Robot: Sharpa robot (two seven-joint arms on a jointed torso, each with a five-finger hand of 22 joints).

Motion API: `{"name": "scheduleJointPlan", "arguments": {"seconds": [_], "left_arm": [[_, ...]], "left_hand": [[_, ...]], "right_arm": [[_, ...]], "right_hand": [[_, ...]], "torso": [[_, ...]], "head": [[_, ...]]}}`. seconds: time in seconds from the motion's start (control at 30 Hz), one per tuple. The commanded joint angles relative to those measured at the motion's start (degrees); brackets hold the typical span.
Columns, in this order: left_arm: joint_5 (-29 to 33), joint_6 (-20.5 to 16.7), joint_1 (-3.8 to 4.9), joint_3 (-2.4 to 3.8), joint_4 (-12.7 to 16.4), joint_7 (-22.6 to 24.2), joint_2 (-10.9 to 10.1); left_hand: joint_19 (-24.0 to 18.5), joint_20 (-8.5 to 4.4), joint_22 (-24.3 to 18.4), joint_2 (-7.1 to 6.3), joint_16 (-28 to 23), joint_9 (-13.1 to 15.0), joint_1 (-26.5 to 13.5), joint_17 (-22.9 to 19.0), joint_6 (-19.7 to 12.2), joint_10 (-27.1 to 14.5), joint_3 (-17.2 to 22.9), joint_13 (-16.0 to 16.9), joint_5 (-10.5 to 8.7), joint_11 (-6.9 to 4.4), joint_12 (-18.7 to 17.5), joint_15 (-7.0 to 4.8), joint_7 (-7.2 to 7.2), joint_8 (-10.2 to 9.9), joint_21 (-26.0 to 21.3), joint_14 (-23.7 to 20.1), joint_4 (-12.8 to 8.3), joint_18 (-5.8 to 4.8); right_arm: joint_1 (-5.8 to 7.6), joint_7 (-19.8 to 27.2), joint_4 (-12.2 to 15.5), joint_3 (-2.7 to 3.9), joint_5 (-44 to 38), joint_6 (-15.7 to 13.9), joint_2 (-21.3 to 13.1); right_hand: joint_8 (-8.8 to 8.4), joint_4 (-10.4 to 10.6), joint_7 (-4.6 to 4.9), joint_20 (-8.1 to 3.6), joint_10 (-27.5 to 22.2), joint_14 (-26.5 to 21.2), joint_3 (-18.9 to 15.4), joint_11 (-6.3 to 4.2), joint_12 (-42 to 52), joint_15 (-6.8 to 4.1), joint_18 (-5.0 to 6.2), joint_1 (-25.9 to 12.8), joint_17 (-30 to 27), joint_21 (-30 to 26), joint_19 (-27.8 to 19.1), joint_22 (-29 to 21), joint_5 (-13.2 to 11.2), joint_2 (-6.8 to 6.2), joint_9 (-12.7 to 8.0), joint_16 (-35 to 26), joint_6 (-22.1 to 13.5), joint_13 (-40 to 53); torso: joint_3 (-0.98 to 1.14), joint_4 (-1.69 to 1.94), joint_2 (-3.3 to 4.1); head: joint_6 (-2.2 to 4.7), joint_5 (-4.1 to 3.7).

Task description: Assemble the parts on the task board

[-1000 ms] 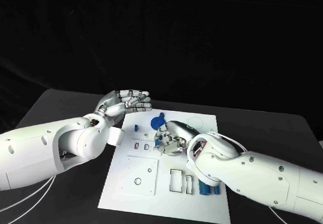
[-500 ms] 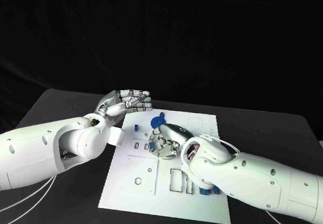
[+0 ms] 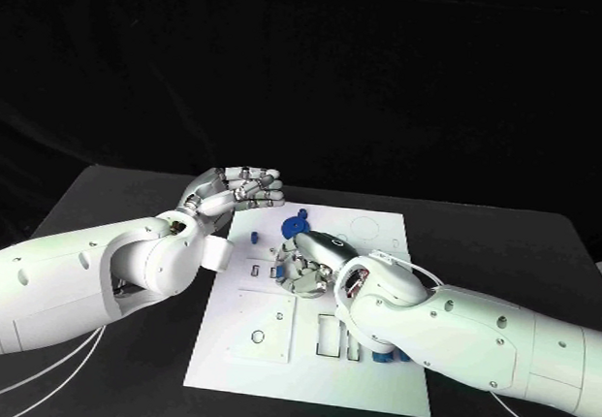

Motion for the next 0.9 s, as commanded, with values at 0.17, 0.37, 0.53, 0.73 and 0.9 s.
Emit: {"name": "scheduleJointPlan", "arguments": {"seconds": [0.17,0.37,0.53,0.73,0.9], "left_arm": [[0.1,1.1,0.05,0.04,0.1,0.2,0.0],[0.1,1.1,0.05,0.04,0.1,0.1,0.0],[0.1,1.1,0.05,0.04,0.1,0.1,0.0],[0.1,1.1,0.05,0.04,0.1,0.1,0.0],[0.1,1.1,0.05,0.04,0.1,0.0,0.0]], "left_hand": [[-0.3,-0.02,-0.1,0.08,-0.3,0.0,-0.6,0.1,-0.3,-0.1,0.3,0.1,-0.14,0.07,-0.3,-0.07,1.6,-0.3,-0.3,-0.3,0.1,0.31],[-0.3,-0.02,-0.1,0.08,-0.3,0.0,-0.6,0.1,-0.3,-0.1,0.3,0.1,-0.14,0.07,-0.3,-0.07,1.6,-0.3,-0.3,-0.3,0.1,0.31],[-0.3,-0.02,-0.1,0.08,-0.3,0.0,-0.6,0.1,-0.3,-0.1,0.3,0.1,-0.14,0.07,-0.3,-0.07,1.6,-0.3,-0.3,-0.3,0.1,0.31],[-0.3,-0.02,-0.1,0.08,-0.3,0.0,-0.6,0.1,-0.3,-0.1,0.3,0.1,-0.14,0.07,-0.3,-0.07,1.6,-0.3,-0.3,-0.3,0.1,0.31],[-0.3,0.0,-0.1,0.03,-0.4,0.0,-0.9,0.2,-0.3,-0.1,0.6,0.1,-0.17,0.08,-0.3,-0.06,1.6,-0.4,-0.3,-0.3,-0.1,0.31]], "right_arm": [[-0.34,0.3,-0.7,-0.17,-1.4,0.3,0.0],[-0.38,0.5,-0.9,-0.17,-1.5,0.5,0.0],[-0.39,0.6,-1.1,-0.18,-1.5,0.7,0.1],[-0.43,0.7,-1.2,-0.21,-1.5,0.8,0.2],[-0.47,0.8,-1.4,-0.23,-1.5,0.7,0.3]], "right_hand": [[0.04,0.2,-0.24,-0.46,-0.2,4.3,0.0,-0.1,-0.3,-0.55,0.39,-0.4,7.7,-0.4,-0.2,1.9,-0.1,-0.27,1.0,-0.2,-0.3,-0.3],[-0.06,0.1,-0.09,-0.45,-0.5,4.3,0.0,0.02,-0.5,-0.49,0.4,-0.4,7.7,-0.5,-0.2,1.9,-0.3,-0.65,0.9,-0.2,-0.8,-0.5],[-0.09,0.0,-0.03,-0.44,-0.6,4.3,0.0,0.06,-0.6,-0.46,0.43,-0.4,7.6,-0.6,-0.3,1.8,-0.3,-0.77,0.9,-0.2,-1.0,-0.6],[-0.14,0.0,0.08,-0.4,-0.9,4.3,0.0,0.15,-0.8,-0.39,0.45,-0.6,7.5,-0.7,-0.3,1.7,-0.4,-1.01,0.8,-0.3,-1.2,-0.9],[-0.48,0.0,0.39,-0.27,-1.5,4.2,0.0,0.4,-1.2,-0.19,0.48,-0.8,7.4,-1.0,-0.4,1.5,-0.5,-1.29,0.6,-0.3,-2.0,-1.4]], "torso": [[0.01,-0.06,-0.01],[0.01,-0.05,-0.02],[0.02,-0.04,0.0],[0.0,-0.07,-0.01],[0.0,-0.05,-0.03]], "head": [[0.09,0.08],[0.09,0.01],[0.05,0.04],[0.01,0.02],[-0.03,0.01]]}}
